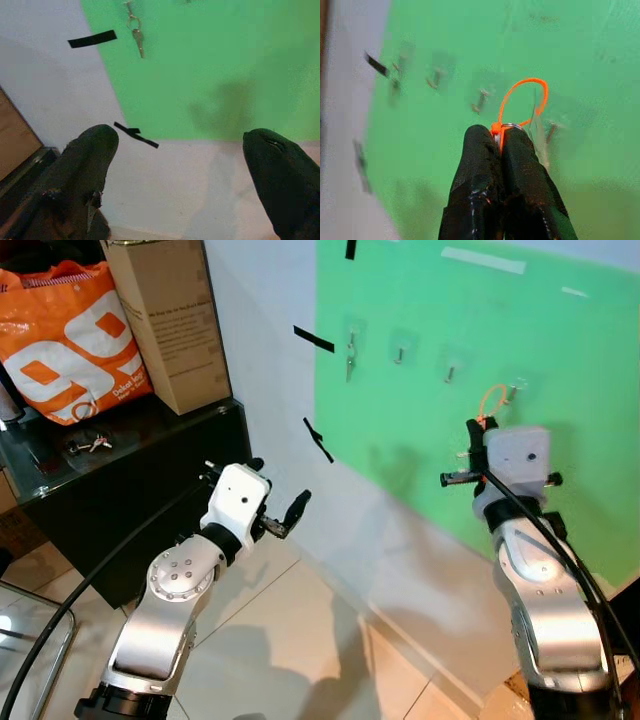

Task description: Hang keys on a hook

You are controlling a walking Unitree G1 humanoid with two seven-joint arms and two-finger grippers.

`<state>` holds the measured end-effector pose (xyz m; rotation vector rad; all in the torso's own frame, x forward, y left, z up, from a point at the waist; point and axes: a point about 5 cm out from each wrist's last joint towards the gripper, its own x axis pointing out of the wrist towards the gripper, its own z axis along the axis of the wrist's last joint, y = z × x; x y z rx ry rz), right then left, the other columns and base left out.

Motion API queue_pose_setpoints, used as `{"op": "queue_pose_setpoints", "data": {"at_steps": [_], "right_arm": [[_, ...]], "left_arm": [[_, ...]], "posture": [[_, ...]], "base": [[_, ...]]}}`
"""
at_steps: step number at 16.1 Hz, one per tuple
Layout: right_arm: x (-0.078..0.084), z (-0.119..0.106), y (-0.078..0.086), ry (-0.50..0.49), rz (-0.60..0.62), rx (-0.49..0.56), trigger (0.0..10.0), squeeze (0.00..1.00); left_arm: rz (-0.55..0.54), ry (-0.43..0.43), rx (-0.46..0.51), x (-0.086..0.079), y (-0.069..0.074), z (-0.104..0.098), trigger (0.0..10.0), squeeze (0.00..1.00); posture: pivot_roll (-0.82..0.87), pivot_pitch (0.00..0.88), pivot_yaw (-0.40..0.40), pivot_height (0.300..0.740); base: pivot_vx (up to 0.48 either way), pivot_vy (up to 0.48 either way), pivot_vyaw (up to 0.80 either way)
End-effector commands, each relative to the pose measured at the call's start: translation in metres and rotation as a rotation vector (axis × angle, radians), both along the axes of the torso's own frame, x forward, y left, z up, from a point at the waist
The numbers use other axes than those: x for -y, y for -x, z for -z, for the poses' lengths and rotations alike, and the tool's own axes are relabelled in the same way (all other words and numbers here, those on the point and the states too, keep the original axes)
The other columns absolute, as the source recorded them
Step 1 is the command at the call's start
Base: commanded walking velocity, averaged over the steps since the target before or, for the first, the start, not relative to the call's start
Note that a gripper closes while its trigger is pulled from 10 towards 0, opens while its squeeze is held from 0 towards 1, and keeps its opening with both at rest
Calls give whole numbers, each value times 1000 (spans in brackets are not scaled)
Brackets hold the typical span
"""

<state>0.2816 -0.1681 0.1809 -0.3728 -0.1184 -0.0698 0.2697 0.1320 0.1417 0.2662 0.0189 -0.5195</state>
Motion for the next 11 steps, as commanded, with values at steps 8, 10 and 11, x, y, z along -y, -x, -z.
{"op": "queue_pose_setpoints", "data": {"at_steps": [8, 10, 11], "right_arm": [[9, -5, -25, 191, 107, 4, 10000, 0], [7, -5, -28, 211, 97, 0, 10000, 0], [5, -4, -30, 218, 89, 0, 10000, 0]], "left_arm": [[248, 8, -39, 15, 17, -13, 10000, 298], [266, 20, -51, 16, 19, -13, 10000, 302], [284, 36, -63, 17, 22, -14, 10000, 306]], "posture": [[42, 0, 38, 740], [44, 0, 37, 740], [46, 0, 37, 740]], "base": [[0, 0, 0], [0, 0, 0], [0, 0, 0]]}}
